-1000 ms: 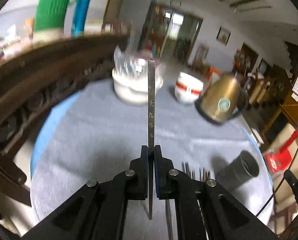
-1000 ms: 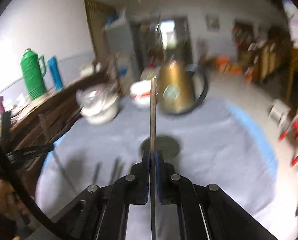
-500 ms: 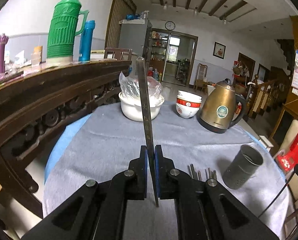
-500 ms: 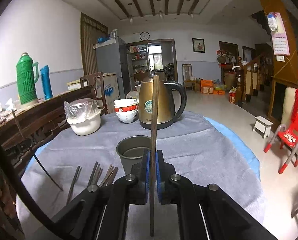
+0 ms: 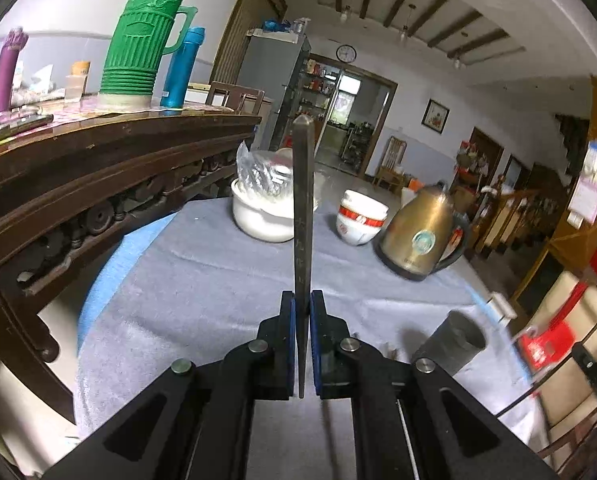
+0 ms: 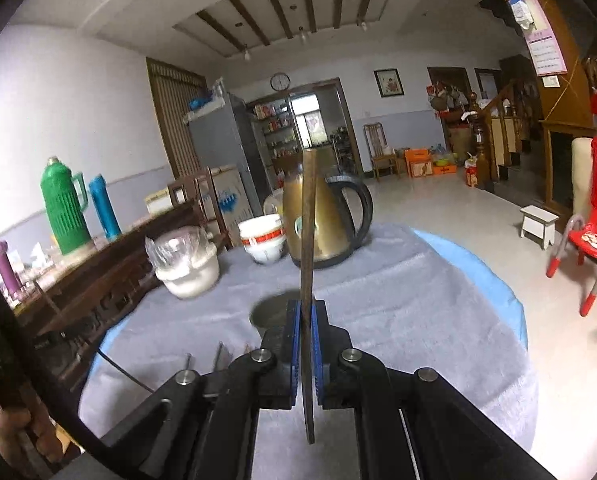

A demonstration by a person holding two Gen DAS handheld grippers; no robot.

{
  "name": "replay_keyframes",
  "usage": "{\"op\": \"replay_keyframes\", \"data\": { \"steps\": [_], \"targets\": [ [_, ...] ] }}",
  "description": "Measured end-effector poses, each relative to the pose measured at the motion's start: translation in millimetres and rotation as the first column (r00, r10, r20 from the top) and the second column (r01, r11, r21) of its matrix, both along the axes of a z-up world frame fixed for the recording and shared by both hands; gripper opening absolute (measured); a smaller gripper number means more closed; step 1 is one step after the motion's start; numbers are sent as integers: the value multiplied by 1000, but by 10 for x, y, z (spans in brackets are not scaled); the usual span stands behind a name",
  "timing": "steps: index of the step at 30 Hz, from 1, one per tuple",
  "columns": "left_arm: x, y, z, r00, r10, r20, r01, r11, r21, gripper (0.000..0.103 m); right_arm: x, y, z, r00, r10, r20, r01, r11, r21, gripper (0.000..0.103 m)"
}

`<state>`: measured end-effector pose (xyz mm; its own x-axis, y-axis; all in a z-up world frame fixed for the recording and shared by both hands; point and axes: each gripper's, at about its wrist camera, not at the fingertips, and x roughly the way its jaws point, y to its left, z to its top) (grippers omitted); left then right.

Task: Organize utensils
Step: 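Lift both held chopsticks upright and carry them over the grey holder cup, then open the left tool over the cup while the right tool releases its chopstick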

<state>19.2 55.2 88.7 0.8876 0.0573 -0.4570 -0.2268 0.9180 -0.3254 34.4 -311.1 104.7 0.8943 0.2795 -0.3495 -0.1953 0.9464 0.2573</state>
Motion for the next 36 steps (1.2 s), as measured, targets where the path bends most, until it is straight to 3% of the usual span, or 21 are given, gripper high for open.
{"op": "replay_keyframes", "data": {
  "steps": [8, 13, 16, 18, 25, 36],
  "targets": [
    [127, -133, 486, 988, -121, 98, 134, 982, -135, 7, 56, -114, 533, 992, 4, 127, -13, 998, 69, 6],
    [415, -506, 773, 955, -258, 144, 278, 950, -140, 7, 221, -73, 789, 982, 17, 187, -31, 997, 72, 6],
    [641, -761, 815, 937, -323, 133, 338, 933, -121, 7, 410, 8, 843, 982, 37, 186, -50, 997, 64, 6],
    [806, -909, 784, 924, -363, 117, 377, 917, -129, 7, 538, 62, 826, 984, 45, 175, -54, 997, 52, 6],
    [1252, -1305, 513, 908, -418, 10, 417, 903, -107, 7, 1078, 135, 481, 996, 61, 60, -63, 997, 32, 6],
    [1488, -1431, 122, 881, -447, -153, 439, 894, -88, 7, 1473, 182, -19, 989, 102, -106, -101, 995, 17, 6]
  ]
}}
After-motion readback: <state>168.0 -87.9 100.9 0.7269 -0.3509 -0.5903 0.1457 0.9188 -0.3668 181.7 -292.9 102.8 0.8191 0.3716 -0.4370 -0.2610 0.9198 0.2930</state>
